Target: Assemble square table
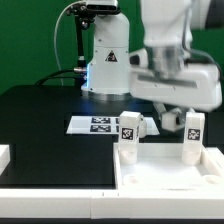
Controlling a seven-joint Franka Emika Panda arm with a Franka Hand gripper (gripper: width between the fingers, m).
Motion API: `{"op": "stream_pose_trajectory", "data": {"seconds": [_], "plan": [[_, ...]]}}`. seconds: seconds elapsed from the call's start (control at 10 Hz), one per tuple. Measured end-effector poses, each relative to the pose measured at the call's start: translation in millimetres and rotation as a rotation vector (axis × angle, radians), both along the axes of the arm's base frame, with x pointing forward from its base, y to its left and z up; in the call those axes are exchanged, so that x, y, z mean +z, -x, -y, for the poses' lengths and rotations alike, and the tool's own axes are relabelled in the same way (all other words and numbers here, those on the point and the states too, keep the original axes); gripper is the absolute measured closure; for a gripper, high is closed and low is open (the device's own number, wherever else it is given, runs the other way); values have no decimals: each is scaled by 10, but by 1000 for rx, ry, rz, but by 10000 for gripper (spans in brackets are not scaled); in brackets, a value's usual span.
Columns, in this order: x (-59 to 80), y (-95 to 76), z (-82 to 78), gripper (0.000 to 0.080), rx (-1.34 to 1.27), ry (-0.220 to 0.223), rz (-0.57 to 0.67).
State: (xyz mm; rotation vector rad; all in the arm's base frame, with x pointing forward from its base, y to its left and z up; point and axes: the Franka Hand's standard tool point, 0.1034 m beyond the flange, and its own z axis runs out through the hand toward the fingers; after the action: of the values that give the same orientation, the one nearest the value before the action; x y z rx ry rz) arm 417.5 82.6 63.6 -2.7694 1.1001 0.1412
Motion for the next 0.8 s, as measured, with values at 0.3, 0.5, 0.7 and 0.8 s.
{"op": "stream_pose_trajectory", "data": {"seconds": [0.3, 0.5, 0.7, 0.8], "plan": [[180, 23, 771, 515, 249, -10, 93], [187, 22, 1106, 515, 284, -2, 116], [181, 24, 1080, 515, 280, -2, 112], [179, 26, 1086, 514, 278, -2, 112]]}}
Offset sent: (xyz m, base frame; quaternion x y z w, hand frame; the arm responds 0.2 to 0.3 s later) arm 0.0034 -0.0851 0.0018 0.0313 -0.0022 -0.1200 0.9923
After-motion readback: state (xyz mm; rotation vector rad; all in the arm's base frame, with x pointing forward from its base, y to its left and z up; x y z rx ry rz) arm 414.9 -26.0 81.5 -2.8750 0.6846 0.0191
